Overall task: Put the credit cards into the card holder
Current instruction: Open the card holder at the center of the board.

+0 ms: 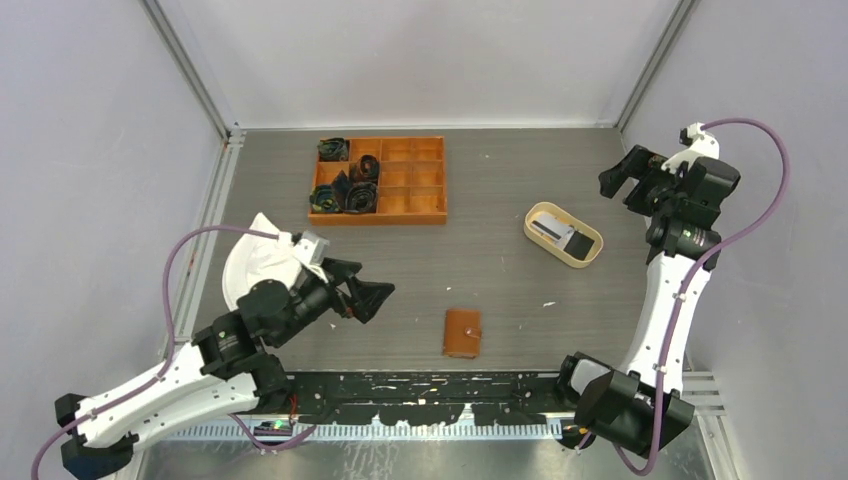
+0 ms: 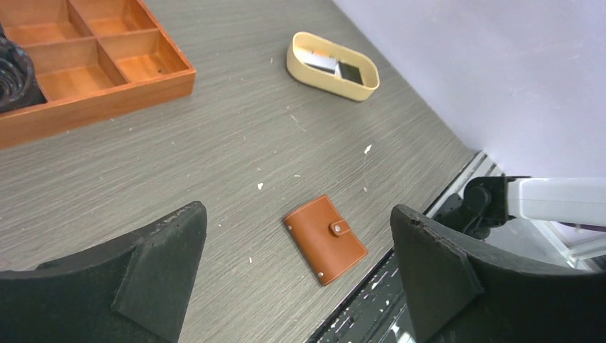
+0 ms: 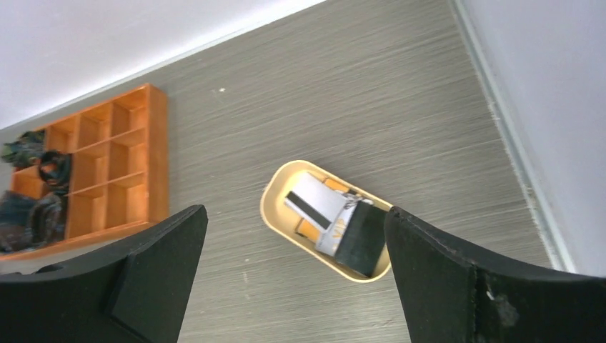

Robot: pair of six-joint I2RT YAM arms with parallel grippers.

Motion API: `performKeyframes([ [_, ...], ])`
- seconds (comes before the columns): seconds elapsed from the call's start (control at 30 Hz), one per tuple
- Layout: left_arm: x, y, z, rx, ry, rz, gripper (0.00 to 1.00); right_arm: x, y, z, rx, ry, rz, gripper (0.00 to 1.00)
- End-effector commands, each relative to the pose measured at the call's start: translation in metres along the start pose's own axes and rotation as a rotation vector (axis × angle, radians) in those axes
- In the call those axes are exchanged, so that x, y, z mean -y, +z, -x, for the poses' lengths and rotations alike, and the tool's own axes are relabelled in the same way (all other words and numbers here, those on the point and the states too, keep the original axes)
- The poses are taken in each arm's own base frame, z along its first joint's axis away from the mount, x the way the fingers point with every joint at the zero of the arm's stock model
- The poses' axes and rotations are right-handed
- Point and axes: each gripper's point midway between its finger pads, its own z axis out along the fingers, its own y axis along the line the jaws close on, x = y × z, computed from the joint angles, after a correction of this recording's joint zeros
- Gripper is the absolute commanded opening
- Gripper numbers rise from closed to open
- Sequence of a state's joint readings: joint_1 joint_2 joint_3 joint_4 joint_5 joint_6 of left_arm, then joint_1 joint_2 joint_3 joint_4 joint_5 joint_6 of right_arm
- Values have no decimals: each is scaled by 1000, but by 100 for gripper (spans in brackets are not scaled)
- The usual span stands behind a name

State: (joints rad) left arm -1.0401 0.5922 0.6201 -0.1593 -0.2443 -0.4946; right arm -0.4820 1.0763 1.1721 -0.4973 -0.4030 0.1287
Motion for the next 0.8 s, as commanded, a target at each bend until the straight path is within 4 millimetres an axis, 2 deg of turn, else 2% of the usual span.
performKeyframes([
  [0.0, -7, -17, 1, 32, -31, 3, 100, -33, -8, 8, 14, 74, 158, 99],
  [0.1, -2, -21, -11, 11, -41, -51, 99, -67, -14, -8, -42, 69, 387, 99],
  [0.17, -1, -21, -21, -2, -51, -73, 98, -98, -28, -20, -78, 41, 629, 99],
  [0.23, -1, -19, -31, -19, -65, -85, 97, -117, -40, -32, -115, 29, 832, 100],
  [0.27, -3, -18, -37, -28, -77, -85, 97, -124, -39, -34, -122, 28, 884, 100],
  [0.33, -3, -14, -48, -47, -104, -92, 93, -132, -38, -53, -181, 3, 905, 100],
  [0.43, -15, -5, -63, -75, -163, -15, 86, -147, -41, -98, -278, -199, 881, 100],
  [0.63, -16, 18, -92, -178, -209, 53, 83, -182, -50, -170, -357, -418, 952, 99],
  [0.7, -14, 25, -103, -202, -197, 71, 81, -179, -53, -193, -407, -523, 967, 99],
  [0.77, -10, 30, -113, -210, -177, 90, 80, -174, -51, -205, -451, -553, 953, 99],
])
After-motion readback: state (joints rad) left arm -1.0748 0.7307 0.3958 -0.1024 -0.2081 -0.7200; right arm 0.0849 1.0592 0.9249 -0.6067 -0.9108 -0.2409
